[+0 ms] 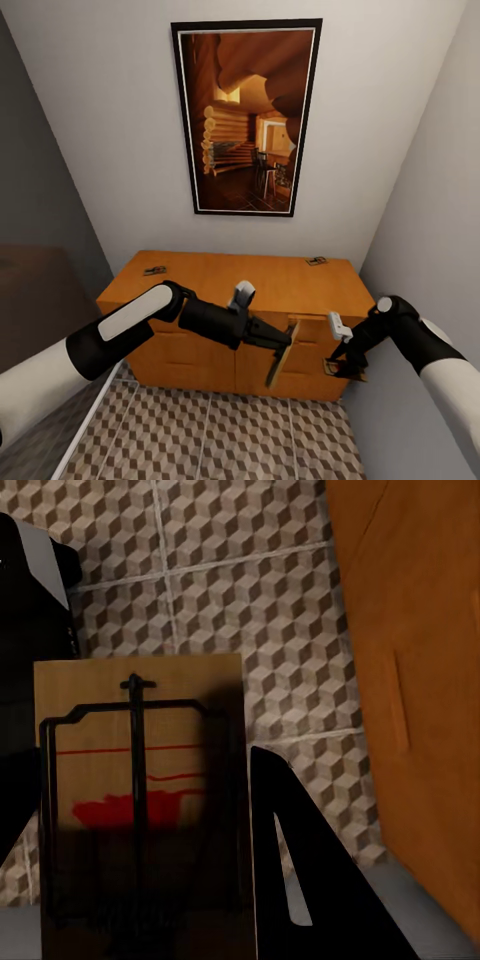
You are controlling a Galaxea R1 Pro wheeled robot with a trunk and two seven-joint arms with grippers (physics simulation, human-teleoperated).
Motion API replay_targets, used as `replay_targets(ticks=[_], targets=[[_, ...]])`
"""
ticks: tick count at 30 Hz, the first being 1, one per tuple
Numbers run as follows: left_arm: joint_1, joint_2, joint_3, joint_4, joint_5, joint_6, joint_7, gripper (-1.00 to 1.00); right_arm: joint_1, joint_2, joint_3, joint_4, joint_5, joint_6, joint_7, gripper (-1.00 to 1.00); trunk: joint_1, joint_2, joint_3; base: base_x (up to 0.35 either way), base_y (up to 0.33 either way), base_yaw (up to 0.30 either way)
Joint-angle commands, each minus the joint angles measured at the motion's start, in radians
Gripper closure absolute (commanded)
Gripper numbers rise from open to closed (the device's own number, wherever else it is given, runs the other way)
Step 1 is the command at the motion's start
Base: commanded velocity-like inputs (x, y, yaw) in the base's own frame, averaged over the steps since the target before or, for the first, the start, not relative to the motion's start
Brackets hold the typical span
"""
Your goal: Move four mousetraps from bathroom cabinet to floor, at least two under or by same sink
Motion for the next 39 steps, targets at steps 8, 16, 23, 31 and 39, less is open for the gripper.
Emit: replay_targets(ticks=[8,16,23,31,39], targets=[[-0.002,-0.005,-0.072,0.001,-0.001,0.0,0.083,1.0,0.006,-0.015,0.003,-0.001,0.0,0.016,0.005,1.0,0.001,-0.002,-0.002,0.0,0.0,0.0],[0.001,-0.005,-0.175,0.001,0.0,0.0,0.14,1.0,0.007,-0.023,0.001,0.002,0.0,0.016,0.005,1.0,0.001,-0.002,-0.002,0.0,0.0,0.0],[0.004,-0.004,-0.239,0.004,-0.001,-0.002,0.142,1.0,0.008,-0.024,0.001,0.002,0.0,0.016,0.005,1.0,0.001,-0.002,-0.002,0.0,0.0,0.0],[0.007,-0.002,-0.292,0.007,-0.001,-0.005,0.143,1.0,0.008,-0.024,0.001,0.006,0.0,0.016,0.005,1.0,0.001,-0.002,-0.002,0.0,0.0,0.0],[0.009,-0.003,-0.406,0.01,-0.003,-0.018,0.144,1.0,0.009,-0.023,0.002,0.008,0.0,0.016,0.004,1.0,0.001,-0.002,-0.002,0.0,0.0,0.0]])
